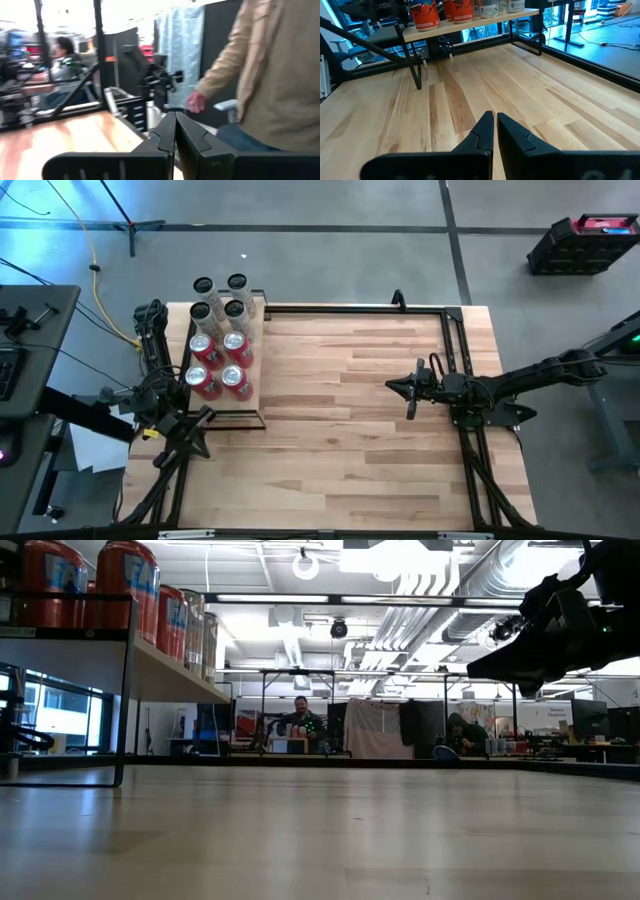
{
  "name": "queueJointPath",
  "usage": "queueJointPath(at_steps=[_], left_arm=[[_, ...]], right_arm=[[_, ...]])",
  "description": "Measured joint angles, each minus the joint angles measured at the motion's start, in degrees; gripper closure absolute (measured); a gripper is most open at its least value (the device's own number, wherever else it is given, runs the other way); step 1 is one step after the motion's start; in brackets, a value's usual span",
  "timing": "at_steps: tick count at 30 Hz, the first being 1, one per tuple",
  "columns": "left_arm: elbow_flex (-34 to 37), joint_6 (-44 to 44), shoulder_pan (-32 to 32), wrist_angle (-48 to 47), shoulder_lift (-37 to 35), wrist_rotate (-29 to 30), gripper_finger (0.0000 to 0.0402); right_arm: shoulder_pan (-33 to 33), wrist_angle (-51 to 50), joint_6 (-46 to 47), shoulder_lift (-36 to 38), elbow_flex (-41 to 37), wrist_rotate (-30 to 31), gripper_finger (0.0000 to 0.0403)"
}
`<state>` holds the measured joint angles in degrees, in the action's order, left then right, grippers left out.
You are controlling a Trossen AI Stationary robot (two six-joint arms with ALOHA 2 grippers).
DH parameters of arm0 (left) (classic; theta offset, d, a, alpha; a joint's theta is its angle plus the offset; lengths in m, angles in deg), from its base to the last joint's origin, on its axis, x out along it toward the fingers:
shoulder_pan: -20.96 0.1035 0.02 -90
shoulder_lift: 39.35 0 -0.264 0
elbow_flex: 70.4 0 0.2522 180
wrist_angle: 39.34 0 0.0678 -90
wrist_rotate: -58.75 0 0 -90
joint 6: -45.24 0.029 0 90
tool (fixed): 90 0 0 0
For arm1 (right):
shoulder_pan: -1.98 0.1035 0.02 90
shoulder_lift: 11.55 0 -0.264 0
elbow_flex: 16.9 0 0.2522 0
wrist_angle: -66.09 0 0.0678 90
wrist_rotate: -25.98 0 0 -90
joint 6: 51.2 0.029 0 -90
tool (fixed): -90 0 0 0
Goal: Place canned beverage on shelf
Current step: Return to Home Position
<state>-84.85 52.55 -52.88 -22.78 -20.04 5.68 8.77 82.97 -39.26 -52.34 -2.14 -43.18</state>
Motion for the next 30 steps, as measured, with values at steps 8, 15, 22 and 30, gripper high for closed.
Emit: queueJointPath(at_steps=[8,15,22,30], left_arm=[[0.0,0.4,0.0,0.0,0.0,3.7,0.0401],[0.0,0.3,0.0,-0.5,0.0,11.1,0.0401],[0.0,0.4,0.0,-0.8,0.0,17.6,0.0401],[0.0,0.4,0.0,-1.0,0.0,18.9,0.0401]], right_arm=[[0.0,0.0,0.0,0.0,0.0,0.0,0.0394],[0.0,0.0,0.0,0.0,0.0,0.0,0.0394],[0.0,0.0,0.0,0.0,0.0,0.0,0.0394],[0.0,0.0,0.0,0.0,0.0,0.0,0.0394]])
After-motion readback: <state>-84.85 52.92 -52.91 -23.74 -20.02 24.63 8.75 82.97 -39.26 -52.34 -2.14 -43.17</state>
